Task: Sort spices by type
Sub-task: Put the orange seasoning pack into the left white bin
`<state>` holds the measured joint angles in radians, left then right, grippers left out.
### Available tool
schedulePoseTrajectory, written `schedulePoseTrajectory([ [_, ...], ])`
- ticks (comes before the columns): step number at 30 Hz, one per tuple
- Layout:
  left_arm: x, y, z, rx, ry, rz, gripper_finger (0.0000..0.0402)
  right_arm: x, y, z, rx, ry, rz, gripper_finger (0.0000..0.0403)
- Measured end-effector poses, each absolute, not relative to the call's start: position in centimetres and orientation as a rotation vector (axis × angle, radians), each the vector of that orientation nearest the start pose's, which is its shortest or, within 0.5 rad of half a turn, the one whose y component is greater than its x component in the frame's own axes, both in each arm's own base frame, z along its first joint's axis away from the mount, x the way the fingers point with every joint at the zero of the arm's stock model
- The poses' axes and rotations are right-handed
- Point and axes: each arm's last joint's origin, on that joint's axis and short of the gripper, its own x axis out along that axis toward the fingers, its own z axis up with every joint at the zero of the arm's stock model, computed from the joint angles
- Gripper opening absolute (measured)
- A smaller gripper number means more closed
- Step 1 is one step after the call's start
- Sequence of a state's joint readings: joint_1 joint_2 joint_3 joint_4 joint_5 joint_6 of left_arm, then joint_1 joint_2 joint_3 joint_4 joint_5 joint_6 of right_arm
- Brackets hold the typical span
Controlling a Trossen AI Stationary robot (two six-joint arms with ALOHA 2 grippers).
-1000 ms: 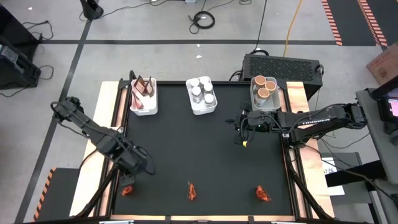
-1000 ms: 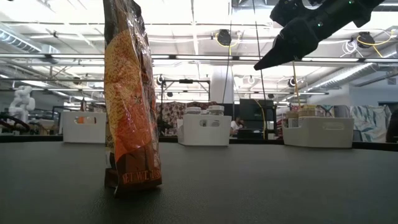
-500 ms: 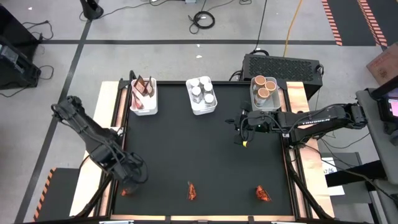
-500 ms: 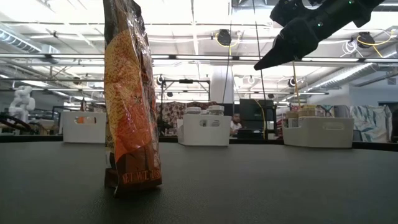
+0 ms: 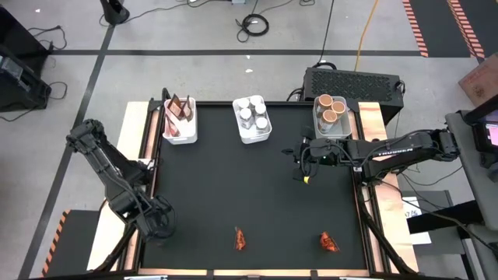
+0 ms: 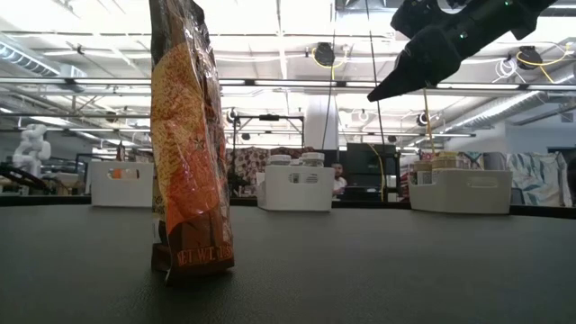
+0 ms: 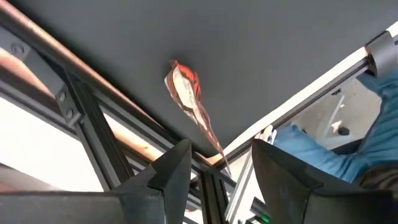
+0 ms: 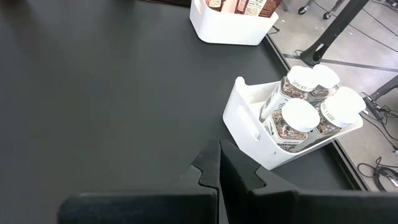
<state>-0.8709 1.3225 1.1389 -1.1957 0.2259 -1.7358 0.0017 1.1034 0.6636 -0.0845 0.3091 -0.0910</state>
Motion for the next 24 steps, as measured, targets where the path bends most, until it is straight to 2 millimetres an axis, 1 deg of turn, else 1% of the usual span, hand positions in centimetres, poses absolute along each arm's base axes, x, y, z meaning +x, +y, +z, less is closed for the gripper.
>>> schedulePoseTrajectory([
  [10,13.92,-17.72,27.95,-0.882,1.63,0.484,0.0173,23.09,-0.84,24.16,-0.17,0.533,-0.276,0.0],
  [14,13.97,-17.74,27.94,-0.891,1.605,0.497,0.0173,23.09,-0.84,24.16,-0.17,0.533,-0.277,0.0],
  [20,13.84,-17.88,27.89,-0.864,1.562,0.494,0.0173,23.08,-0.84,24.15,-0.17,0.533,-0.277,0.0],
  [24,13.8,-18.57,27.2,-0.816,1.565,0.511,0.0173,23.08,-0.84,24.15,-0.17,0.533,-0.277,0.0],
])
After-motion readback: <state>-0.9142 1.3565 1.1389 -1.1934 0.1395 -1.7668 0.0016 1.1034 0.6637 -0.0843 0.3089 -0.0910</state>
